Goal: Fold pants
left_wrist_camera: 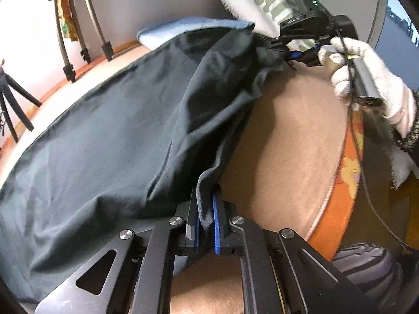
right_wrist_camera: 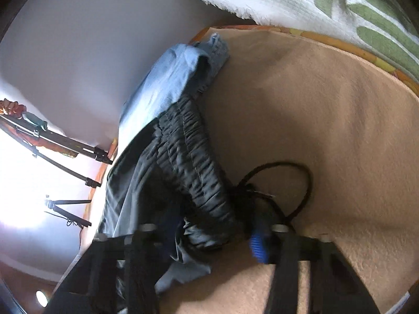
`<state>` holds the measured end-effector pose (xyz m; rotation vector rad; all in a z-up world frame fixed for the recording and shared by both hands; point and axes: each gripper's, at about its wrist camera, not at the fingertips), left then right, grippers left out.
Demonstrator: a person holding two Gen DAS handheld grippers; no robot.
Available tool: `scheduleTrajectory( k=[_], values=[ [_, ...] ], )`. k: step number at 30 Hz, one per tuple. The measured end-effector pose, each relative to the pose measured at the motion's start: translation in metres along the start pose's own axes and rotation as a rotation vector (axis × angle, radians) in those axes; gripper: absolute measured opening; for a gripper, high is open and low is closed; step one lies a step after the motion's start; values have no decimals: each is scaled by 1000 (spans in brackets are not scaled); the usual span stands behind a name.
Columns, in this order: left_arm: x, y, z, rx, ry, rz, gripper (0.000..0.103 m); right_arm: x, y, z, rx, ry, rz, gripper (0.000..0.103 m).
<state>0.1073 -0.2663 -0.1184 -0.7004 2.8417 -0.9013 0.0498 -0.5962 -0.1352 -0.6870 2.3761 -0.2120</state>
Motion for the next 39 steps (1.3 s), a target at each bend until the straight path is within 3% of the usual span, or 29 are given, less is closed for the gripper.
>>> scheduleTrajectory(
  k=[3, 6, 10, 17, 19, 21, 25, 29, 33, 39],
  values=[
    [5, 0, -21, 40, 16, 1, 6, -14, -7, -18, 37, -12, -60, 23],
    [12, -1, -40, 69, 57, 4, 6, -38, -15, -54, 129, 22, -185, 18],
    [23, 2, -35, 41, 112, 27, 5, -65, -20, -90, 234, 142, -372, 16],
    [35, 9, -15, -36, 159, 29, 6, -45, -13, -54, 176, 370, -466, 16],
    [34, 10, -24, -24, 156, 29, 10, -32, -11, -44, 127, 383, -441, 19],
    [30, 10, -38, 1, 159, 20, 13, -22, -10, -39, 79, 397, -444, 31],
    [8, 19, -76, 79, 107, -33, 34, -23, -5, -57, 116, 416, -475, 36],
    [-29, 37, -113, 145, 40, -136, 40, -39, 1, -84, 163, 372, -492, 58],
    [-81, 66, -145, 185, -65, -282, 48, -69, 19, -106, 215, 346, -563, 61],
    [-165, 124, -188, 248, -242, -540, 58, -119, 43, -115, 204, 235, -624, 63]
  ],
)
Point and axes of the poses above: each gripper's, at about its wrist camera, not at the fingertips, and z roughly the way its jaws point, x to its right, y to its underside, and after that the axes turned 3 degrees about y, right-handed
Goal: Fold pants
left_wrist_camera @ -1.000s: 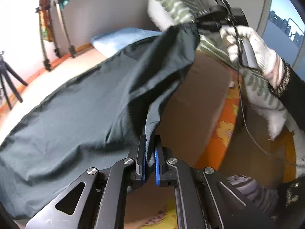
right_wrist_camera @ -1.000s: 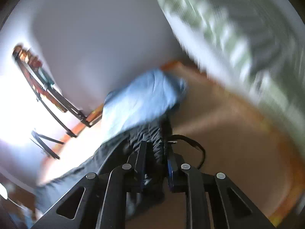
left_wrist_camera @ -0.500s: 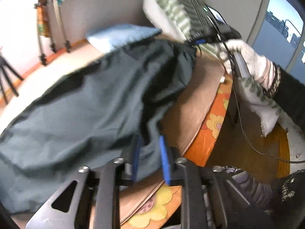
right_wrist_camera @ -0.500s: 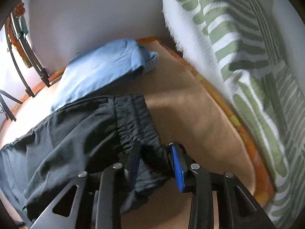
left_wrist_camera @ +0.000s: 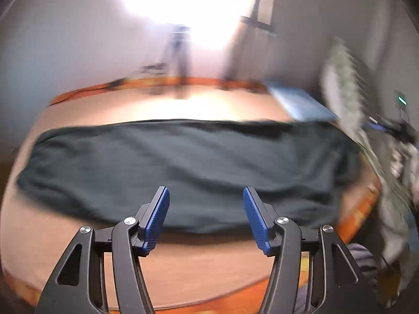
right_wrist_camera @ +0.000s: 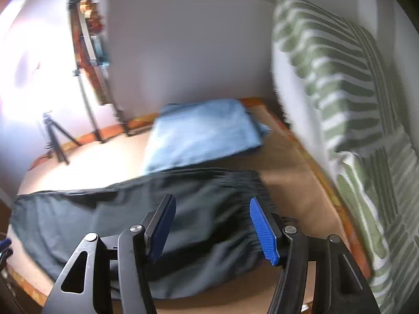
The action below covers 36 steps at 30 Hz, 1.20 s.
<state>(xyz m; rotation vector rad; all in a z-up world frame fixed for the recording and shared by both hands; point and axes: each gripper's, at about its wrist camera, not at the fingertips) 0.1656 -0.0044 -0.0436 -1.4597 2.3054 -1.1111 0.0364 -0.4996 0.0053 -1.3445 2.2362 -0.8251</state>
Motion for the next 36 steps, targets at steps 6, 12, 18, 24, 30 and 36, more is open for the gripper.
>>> scheduleTrajectory(
  k=[6, 12, 18, 24, 30, 36],
  values=[
    [-116, 10, -16, 53, -163, -261, 59, -66, -11, -13, -5, -109, -100, 63],
    [-219, 27, -22, 108, -238, -545, 60, -145, -22, -35, 21, -201, -233, 64],
    [-269, 33, -5, 131, -266, -682, 60, -222, -24, -46, 24, -292, -347, 64],
    [-283, 30, 18, 118, -284, -700, 60, -289, -9, -37, 0, -375, -421, 64],
    [-288, 31, 32, 114, -326, -676, 59, -343, 6, -18, -52, -432, -488, 64],
    [-291, 38, 32, 161, -324, -671, 21, -421, 20, -4, -71, -495, -585, 64]
  ],
)
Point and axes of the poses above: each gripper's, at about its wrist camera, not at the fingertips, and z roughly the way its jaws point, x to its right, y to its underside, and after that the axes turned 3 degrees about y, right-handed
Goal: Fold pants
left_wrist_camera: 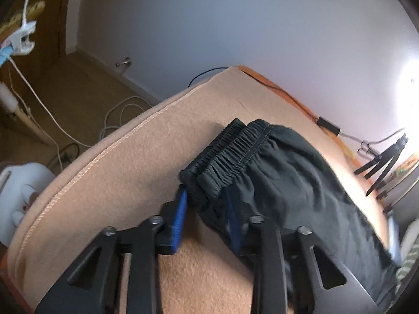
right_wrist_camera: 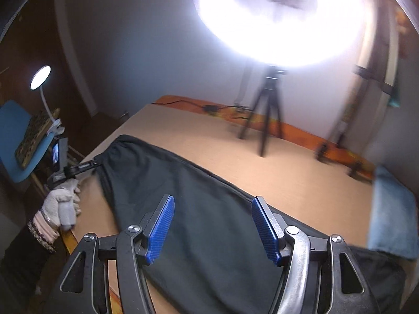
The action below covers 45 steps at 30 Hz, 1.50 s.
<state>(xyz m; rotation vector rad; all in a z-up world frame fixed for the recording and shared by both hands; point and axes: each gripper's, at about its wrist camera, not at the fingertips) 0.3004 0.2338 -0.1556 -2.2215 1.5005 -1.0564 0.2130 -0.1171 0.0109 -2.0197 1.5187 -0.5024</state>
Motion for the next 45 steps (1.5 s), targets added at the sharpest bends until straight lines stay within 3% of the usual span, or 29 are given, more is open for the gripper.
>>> scheduleTrajectory(
  k=[5, 9, 17, 20, 27, 34, 37, 38, 39, 45],
  values=[
    [-17, 1, -5, 30, 66, -68, 16, -62, -40, 53, -27, -113, -73, 64],
    [-15, -2, -3, 29, 80, -64, 16, -119, -73, 111, -63, -181, -140, 64],
    [-10, -1, -4, 30, 126, -27, 16, -208, -106, 217, -250, -319, -65, 64],
    [-1, 2, -6, 40, 143, 24, 16, -233, -114, 245, -298, -322, -44, 64],
    [-4, 1, -7, 43, 185, 24, 15, -270, -123, 310, -413, -250, -9, 64],
    [-5, 0, -6, 42, 212, 42, 15, -295, -114, 339, -458, -143, -96, 67],
    [-6, -1, -5, 42, 215, 43, 15, -305, -110, 337, -441, -88, -151, 58],
    [-7, -1, -5, 41, 210, 43, 15, -307, -109, 335, -431, -78, -152, 47],
    [-7, -1, -5, 43, 211, 45, 15, -306, -109, 334, -426, -70, -149, 44],
    [-4, -3, -4, 53, 162, 44, 28, -281, -110, 333, -406, -153, -52, 36]
  ],
)
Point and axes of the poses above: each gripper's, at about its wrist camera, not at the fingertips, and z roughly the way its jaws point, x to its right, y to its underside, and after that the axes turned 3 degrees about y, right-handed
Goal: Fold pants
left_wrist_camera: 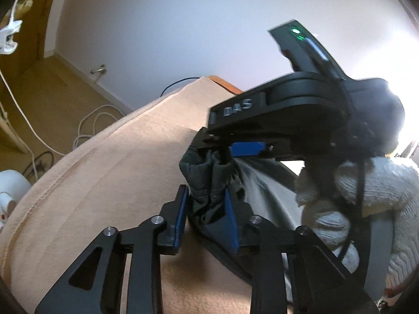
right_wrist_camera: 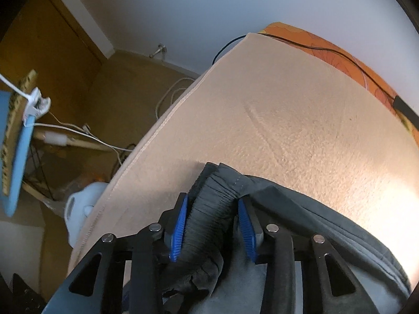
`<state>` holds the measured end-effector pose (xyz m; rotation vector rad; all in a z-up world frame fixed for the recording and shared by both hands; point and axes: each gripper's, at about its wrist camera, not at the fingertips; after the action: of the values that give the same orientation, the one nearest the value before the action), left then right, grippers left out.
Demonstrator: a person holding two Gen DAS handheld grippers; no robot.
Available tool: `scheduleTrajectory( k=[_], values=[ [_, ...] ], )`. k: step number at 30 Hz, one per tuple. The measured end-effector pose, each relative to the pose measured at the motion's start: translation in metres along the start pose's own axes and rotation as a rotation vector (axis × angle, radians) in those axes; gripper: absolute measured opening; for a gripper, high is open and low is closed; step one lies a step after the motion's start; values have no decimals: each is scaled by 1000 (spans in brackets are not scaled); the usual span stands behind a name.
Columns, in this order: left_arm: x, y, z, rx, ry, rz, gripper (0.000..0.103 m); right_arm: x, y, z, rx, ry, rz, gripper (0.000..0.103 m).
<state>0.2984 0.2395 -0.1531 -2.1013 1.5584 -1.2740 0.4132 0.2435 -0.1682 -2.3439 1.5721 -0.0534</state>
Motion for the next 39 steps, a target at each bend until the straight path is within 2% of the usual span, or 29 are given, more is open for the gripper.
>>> scheduleTrajectory(
  k=[5, 7, 11, 15, 16, 20, 23, 25, 27, 30, 33, 34, 35, 39],
  values=[
    [-8, -7, 4, -9, -9, -34, 48, 19, 1, -7, 24, -81, 52, 26],
    [-12, -10, 7, -14, 20, -61, 48, 27, 1, -8, 27, -112, 78, 25],
    [-14, -15, 11, -11, 129, -106, 48, 28, 3, -5, 25, -143, 105, 25],
    [-16, -17, 15, -11, 139, -120, 49, 28, 1, -4, 17, -159, 106, 26],
    [-18, -17, 18, -18, 134, -129, 54, 29, 0, -5, 15, -162, 102, 27],
    [-28, -23, 26, -29, 131, -181, 55, 36, -3, -6, -1, -192, 107, 31],
    [-27, -24, 27, -28, 141, -180, 55, 39, -5, -4, -15, -205, 120, 41],
    [-26, -23, 24, -26, 152, -163, 55, 40, -5, -7, -16, -213, 119, 41],
    [-30, -25, 25, -20, 156, -158, 55, 40, -7, -10, -27, -225, 112, 49],
    [-32, -26, 37, -44, 103, -158, 55, 35, -10, -16, -40, -227, 75, 54],
    [-32, -28, 42, -28, 67, -151, 48, 32, -12, -19, -52, -210, 58, 54],
    [-31, -29, 43, -17, 73, -145, 30, 31, -12, -19, -58, -204, 52, 54],
    [-29, -31, 44, -12, 79, -127, 19, 31, -13, -19, -64, -195, 46, 54],
    [-14, -29, 38, 14, 113, -23, 17, 27, -14, -15, -94, -178, 34, 59]
  ],
)
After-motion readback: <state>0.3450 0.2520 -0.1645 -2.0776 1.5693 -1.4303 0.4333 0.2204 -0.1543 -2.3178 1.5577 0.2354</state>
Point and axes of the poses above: each gripper's, at about its wrist camera, not at the fingertips, and z roughly the way its jaws point, x to its right, y to its underside, and after that the axes turned 3 degrees about y, right-handed
